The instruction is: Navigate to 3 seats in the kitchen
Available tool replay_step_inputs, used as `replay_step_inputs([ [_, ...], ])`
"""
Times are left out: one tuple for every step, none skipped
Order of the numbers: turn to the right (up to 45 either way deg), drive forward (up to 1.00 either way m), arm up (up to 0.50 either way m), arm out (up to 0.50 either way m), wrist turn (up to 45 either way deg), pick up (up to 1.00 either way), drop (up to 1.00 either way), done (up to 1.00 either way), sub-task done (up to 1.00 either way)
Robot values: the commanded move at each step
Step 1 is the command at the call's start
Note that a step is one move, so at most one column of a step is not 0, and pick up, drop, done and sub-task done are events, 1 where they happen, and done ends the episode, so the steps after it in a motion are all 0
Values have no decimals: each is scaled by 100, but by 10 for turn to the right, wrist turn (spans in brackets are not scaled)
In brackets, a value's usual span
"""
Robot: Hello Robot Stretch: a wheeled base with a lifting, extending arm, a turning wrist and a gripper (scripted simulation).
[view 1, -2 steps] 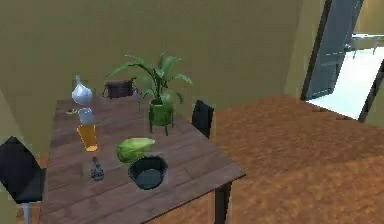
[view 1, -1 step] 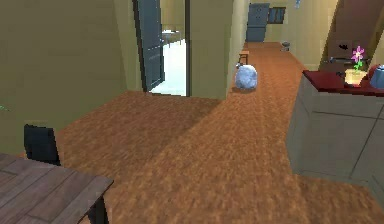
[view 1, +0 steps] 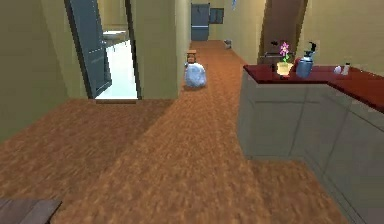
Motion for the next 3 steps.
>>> replay_step_inputs([
  [30, 0, 0, 0, 0, 0, 0, 0, 0],
  [-60, 0, 0, 0, 0, 0, 0, 0, 0],
  [0, 100, 0, 0, 0, 0, 0, 0, 0],
])
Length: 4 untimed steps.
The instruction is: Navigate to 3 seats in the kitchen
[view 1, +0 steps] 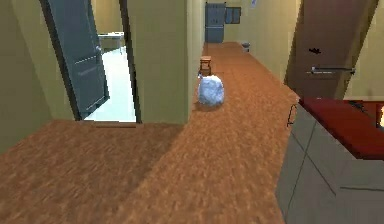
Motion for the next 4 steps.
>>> replay_step_inputs([
  [-60, 0, 0, 0, 0, 0, 0, 0, 0],
  [0, 35, 0, 0, 0, 0, 0, 0, 0],
  [120, 0, 0, 0, 0, 0, 0, 0, 0],
  [0, 100, 0, 0, 0, 0, 0, 0, 0],
])
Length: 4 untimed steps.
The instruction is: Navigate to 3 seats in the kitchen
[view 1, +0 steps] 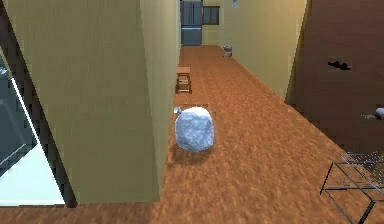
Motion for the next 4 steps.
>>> replay_step_inputs([
  [90, 0, 0, 0, 0, 0, 0, 0, 0],
  [0, 30, 0, 0, 0, 0, 0, 0, 0],
  [420, 0, 0, 0, 0, 0, 0, 0, 0],
  [0, 10, 0, 0, 0, 0, 0, 0, 0],
])
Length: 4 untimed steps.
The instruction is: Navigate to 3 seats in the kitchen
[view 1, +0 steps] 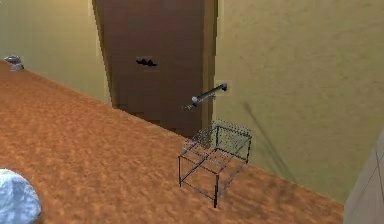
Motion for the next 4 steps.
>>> replay_step_inputs([
  [-240, 0, 0, 0, 0, 0, 0, 0, 0],
  [0, 100, 0, 0, 0, 0, 0, 0, 0],
  [0, 50, 0, 0, 0, 0, 0, 0, 0],
  [-270, 0, 0, 0, 0, 0, 0, 0, 0],
])
